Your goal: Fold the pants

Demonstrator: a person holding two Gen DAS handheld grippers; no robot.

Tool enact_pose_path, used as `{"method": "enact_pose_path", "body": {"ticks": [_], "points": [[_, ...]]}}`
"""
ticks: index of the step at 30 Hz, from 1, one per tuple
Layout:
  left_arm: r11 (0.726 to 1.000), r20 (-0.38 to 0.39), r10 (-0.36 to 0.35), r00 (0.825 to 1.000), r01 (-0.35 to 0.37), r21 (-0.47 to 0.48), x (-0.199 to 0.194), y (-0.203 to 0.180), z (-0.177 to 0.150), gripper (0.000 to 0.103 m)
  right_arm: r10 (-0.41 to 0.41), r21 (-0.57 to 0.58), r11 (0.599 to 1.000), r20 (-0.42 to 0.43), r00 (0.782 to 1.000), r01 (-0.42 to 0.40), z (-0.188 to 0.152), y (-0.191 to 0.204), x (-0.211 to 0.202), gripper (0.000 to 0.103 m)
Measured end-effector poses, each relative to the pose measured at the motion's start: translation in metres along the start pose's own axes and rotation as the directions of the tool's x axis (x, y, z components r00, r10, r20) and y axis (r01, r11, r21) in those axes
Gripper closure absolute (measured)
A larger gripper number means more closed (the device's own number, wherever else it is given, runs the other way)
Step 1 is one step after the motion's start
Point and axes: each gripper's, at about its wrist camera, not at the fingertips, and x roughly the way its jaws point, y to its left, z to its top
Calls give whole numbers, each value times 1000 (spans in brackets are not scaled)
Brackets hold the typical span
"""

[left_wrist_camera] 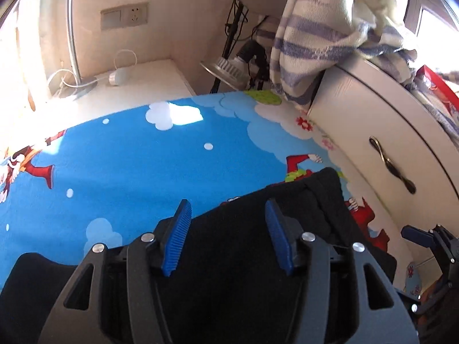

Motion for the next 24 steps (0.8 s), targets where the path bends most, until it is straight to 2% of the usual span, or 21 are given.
{"method": "enact_pose_path", "body": {"ticks": [2,5,8,9,11,12,14,15,17,19,20,22,24], "points": [[998,74,54,996,-51,-47,-38,8,-11,38,-44,-7,999,43,998,44,11,3,-4,5],[988,87,92,992,-80,-132,-81,22,-41,37,-117,-16,993,69,991,118,33,23,-2,5],[972,61,117,991,-101,-213,-103,30,-83,38,-64,-87,994,86,994,72,54,47,11,5],[964,43,121,992,-108,-241,-106,33,-96,40,-12,-120,993,90,996,23,58,56,16,5],[949,-9,139,990,-135,-283,-105,34,-120,51,93,-126,989,73,993,-83,62,67,32,5],[944,-14,138,990,-136,-300,-103,34,-131,53,105,-118,988,41,994,-99,63,72,42,5],[944,-41,135,990,-141,-297,-95,30,-146,53,69,-136,988,-24,997,-72,63,78,63,5],[949,-53,140,989,-149,-279,-90,27,-151,53,11,-162,987,-38,999,-17,60,79,74,5],[955,-49,169,984,-176,-240,-88,22,-154,53,-117,-199,975,-90,989,98,51,73,95,5],[954,-35,172,985,-175,-242,-92,21,-153,53,-31,-103,995,-140,990,17,48,55,102,7],[956,-12,172,985,-170,-238,-96,20,-152,53,-19,-72,997,-150,988,8,47,49,102,7],[963,23,183,983,-174,-206,-100,12,-151,55,-30,-87,996,-146,989,17,45,51,102,7],[968,16,178,984,-172,-181,-96,4,-153,55,-66,-116,992,-123,990,51,42,58,100,7]]}}
